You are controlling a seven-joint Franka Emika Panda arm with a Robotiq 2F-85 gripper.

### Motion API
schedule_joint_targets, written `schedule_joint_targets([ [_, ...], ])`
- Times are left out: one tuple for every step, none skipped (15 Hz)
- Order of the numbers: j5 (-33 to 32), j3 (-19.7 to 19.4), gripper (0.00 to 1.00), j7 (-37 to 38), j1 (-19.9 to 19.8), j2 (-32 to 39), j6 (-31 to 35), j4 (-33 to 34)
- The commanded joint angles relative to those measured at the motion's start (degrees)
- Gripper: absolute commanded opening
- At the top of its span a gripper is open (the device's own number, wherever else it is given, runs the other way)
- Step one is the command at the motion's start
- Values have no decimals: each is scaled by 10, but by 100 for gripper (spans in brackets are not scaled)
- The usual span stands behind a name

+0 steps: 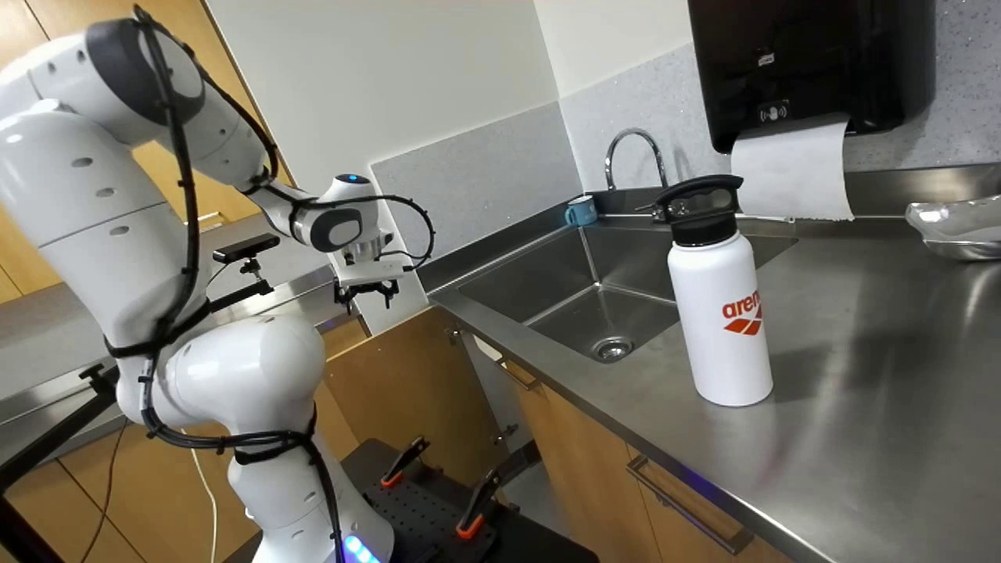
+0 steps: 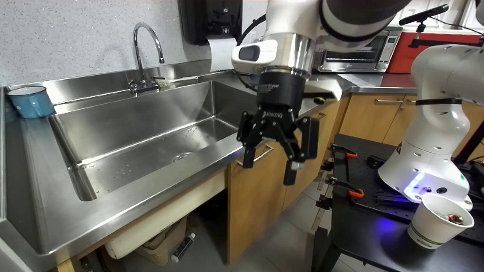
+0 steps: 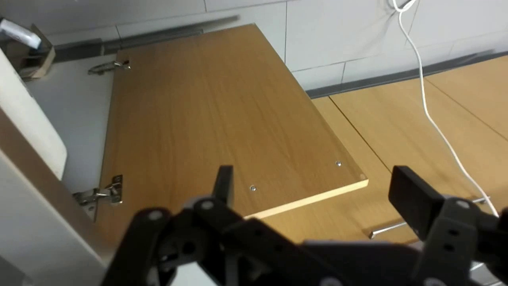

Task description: Close the open cabinet door

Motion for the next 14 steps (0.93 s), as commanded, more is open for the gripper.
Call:
schedule_joint_targets([
  [19, 59, 100, -54, -24, 129, 39, 104],
  [7, 77, 100, -51, -30, 161, 50, 131],
  [-4, 91, 100, -46, -35, 185, 57, 153],
  [-19, 104, 100, -37, -38, 210, 61, 176],
  [-28, 116, 100, -28, -45, 228, 52, 195],
  [-26, 124, 100, -26, -58, 185, 55, 145],
  [-32, 133, 100, -25, -61, 206, 55, 164],
  [-36, 136, 100, -25, -62, 220, 56, 177],
  [-39, 137, 100, -24, -64, 228, 56, 185],
  [-39, 138, 100, -24, -65, 232, 56, 188],
  [-39, 138, 100, -24, -65, 233, 56, 189],
  [-39, 138, 100, -24, -66, 233, 56, 190],
  [-39, 138, 100, -24, -66, 233, 56, 191],
  [-45, 142, 100, -26, -64, 241, 60, 199],
])
